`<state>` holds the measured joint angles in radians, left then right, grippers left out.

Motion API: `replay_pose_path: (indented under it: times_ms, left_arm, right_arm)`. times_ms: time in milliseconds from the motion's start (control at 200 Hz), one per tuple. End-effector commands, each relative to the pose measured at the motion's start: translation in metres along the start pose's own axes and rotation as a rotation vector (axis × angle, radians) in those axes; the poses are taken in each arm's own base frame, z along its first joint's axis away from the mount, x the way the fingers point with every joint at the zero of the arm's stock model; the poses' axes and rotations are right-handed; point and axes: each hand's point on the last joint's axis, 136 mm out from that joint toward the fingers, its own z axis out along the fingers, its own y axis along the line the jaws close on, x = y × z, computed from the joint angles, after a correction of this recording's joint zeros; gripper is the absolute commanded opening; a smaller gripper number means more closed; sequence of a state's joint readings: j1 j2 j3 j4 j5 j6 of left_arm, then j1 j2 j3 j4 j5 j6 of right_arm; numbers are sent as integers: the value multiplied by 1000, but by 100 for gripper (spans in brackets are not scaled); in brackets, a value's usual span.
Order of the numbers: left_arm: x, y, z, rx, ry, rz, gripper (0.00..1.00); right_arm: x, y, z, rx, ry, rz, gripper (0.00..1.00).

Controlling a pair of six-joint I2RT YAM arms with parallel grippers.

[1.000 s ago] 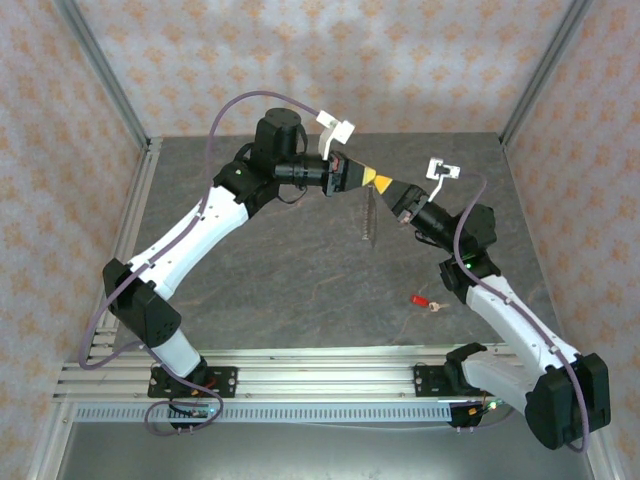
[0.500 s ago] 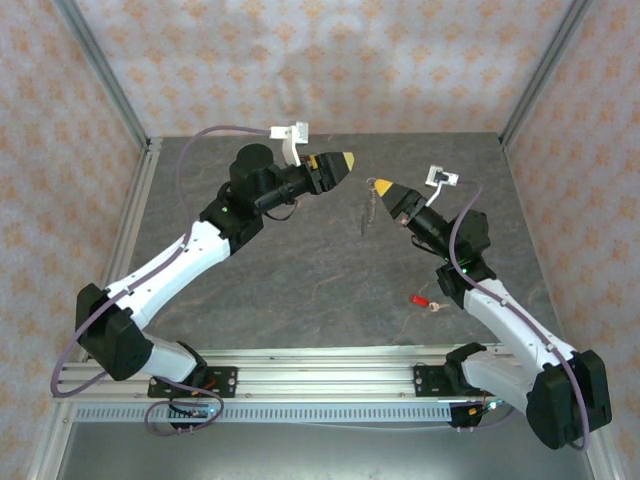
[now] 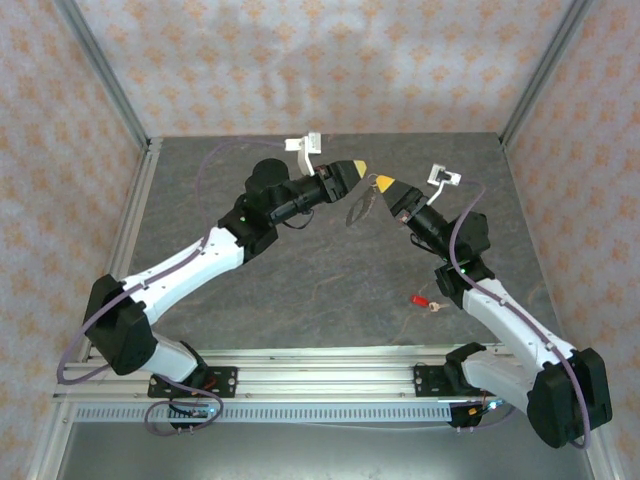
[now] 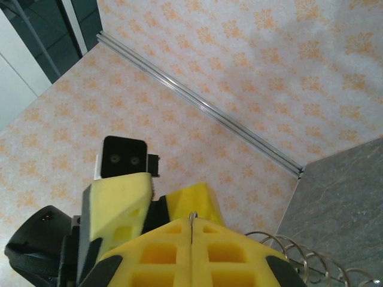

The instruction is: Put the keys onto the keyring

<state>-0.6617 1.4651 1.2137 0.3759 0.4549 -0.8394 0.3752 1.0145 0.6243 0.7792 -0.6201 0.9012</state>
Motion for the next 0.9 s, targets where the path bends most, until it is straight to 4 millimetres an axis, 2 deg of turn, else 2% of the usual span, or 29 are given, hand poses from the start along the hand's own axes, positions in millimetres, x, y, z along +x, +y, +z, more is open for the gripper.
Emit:
replay_pose_path:
  times_ms: [0,450,896]
  left_arm:
    - [-1,-9,4,40,-26,-3,37]
    - [13,-14,12,84,2,-21,27]
    - [22,-14,12,85,15,-21,26]
  right_arm:
    - [-6,16,-1,-61,-35,-21,0]
    - [-7,16,-1,-62,-39,-19,0]
    - [-7,12,-2,-50,-45,-15,0]
